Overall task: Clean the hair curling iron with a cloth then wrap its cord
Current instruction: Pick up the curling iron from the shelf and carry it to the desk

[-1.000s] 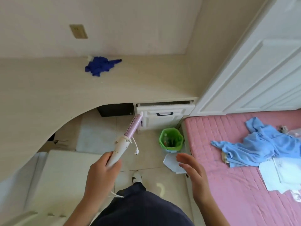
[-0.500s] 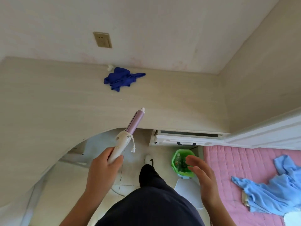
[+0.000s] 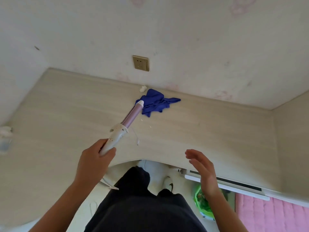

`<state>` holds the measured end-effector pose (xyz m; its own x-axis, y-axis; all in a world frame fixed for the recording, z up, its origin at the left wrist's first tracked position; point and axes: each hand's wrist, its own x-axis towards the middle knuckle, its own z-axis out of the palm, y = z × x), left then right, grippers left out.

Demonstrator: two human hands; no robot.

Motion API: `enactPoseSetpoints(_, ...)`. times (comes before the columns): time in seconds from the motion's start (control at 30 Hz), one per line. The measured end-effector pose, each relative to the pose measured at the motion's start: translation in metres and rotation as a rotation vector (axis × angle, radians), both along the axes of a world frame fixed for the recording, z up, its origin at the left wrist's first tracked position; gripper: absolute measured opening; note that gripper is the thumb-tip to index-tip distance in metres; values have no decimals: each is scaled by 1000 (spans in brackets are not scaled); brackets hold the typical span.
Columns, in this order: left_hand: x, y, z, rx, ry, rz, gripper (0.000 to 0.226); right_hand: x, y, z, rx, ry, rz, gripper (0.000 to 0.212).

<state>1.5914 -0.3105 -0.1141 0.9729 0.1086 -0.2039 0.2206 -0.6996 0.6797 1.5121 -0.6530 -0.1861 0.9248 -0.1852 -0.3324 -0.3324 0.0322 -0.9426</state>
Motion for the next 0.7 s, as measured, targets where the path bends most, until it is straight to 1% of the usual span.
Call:
enactPoseSetpoints(0.13,56,48,-17,44,-56,6,9,37,28,-19,-13,34,1,31)
enactPoseSetpoints(0.23,102,81,-42,85,-112,-26,10,67,58,-44,-68,39,-11,31)
enactPoseSetpoints(0.3,136,102,-68,90,-115,-57,11,91,81,-71,-122,62,-47,34)
enactPoseSetpoints(0.4,167,122,-107,84,-117,-86,13,117,111,-104,-220,93,-164,38)
enactPoseSetpoints(0.47,184,130,-142,93,-71,-117,13,137,128,-132,-288,132,-199,40)
enactPoseSetpoints(0.5,192,135,-166,100,-49,-133,15,147,137,-151,-333,148,-195,42)
enactPoseSetpoints(0.6,195,132,-188,106,-65,-152,22,157,134,-163,-494,135,-97,53)
enactPoseSetpoints(0.7,209,137,-231,108,-53,-163,26,173,124,-195,-688,133,12,63)
